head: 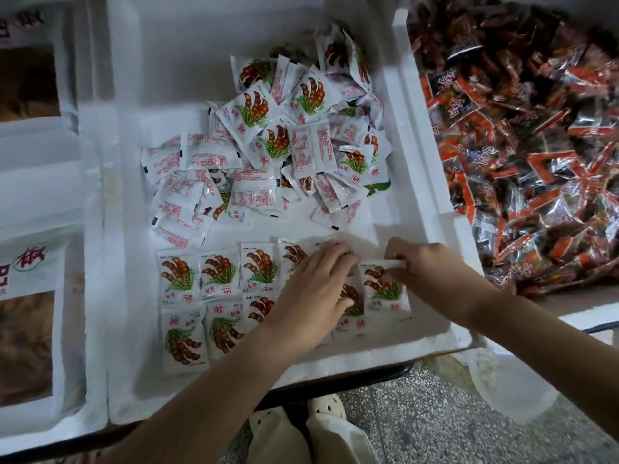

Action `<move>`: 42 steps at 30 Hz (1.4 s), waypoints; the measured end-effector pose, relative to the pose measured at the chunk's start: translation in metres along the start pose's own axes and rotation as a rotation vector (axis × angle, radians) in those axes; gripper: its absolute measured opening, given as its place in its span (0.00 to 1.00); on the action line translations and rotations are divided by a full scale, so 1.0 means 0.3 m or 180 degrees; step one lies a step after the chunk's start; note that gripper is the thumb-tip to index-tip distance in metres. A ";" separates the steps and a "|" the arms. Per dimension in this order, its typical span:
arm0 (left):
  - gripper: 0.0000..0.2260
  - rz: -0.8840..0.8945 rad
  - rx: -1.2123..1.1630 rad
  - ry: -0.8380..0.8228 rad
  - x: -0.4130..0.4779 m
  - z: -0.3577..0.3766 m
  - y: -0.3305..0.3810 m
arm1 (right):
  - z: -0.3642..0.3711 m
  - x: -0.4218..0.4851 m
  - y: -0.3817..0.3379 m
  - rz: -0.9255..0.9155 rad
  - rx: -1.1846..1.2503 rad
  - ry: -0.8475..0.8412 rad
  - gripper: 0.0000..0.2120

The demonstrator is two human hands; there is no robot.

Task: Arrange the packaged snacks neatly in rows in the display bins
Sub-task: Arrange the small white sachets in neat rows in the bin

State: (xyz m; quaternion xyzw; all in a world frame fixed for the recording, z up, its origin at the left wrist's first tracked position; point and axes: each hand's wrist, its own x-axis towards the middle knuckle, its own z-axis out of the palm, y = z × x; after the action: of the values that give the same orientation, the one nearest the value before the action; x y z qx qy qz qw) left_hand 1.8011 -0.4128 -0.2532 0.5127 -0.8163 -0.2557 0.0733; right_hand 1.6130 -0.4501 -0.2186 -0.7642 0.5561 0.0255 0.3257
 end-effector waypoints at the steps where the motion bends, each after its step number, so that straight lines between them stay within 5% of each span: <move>1: 0.27 0.0019 0.0151 -0.0103 -0.005 0.010 -0.004 | 0.012 -0.006 -0.002 0.0026 -0.0179 -0.0090 0.04; 6: 0.24 -0.0009 0.0391 -0.0282 -0.014 0.034 -0.014 | 0.096 0.015 0.021 -0.0480 -0.2082 -0.0158 0.21; 14: 0.25 -0.0073 0.0305 -0.0353 -0.018 0.041 -0.019 | 0.083 0.032 -0.006 -0.0258 -0.2517 -0.0382 0.20; 20: 0.22 -0.0020 0.0005 -0.0171 -0.003 0.018 -0.026 | 0.041 0.049 -0.038 -0.0266 -0.1243 0.0196 0.26; 24: 0.16 -0.0113 -0.0360 0.0713 0.089 -0.066 -0.086 | -0.041 0.178 -0.057 -0.0132 -0.0395 0.1089 0.25; 29: 0.17 -0.0805 -0.0998 0.1706 0.246 -0.164 -0.152 | -0.068 0.345 -0.092 0.0015 -0.0658 0.1069 0.29; 37: 0.26 -0.1719 -0.1544 0.1630 0.396 -0.180 -0.201 | -0.065 0.375 -0.070 -0.0186 -0.1094 0.1329 0.17; 42: 0.12 -0.1948 -0.2049 0.1879 0.418 -0.206 -0.180 | -0.105 0.357 -0.064 -0.0340 -0.1021 0.1381 0.13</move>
State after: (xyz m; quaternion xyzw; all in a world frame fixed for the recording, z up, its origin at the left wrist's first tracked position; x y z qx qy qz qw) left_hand 1.8098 -0.5621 -0.2446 0.7291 -0.4544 -0.3478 0.3755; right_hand 1.6601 -0.5528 -0.2278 -0.8218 0.5607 -0.0682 0.0746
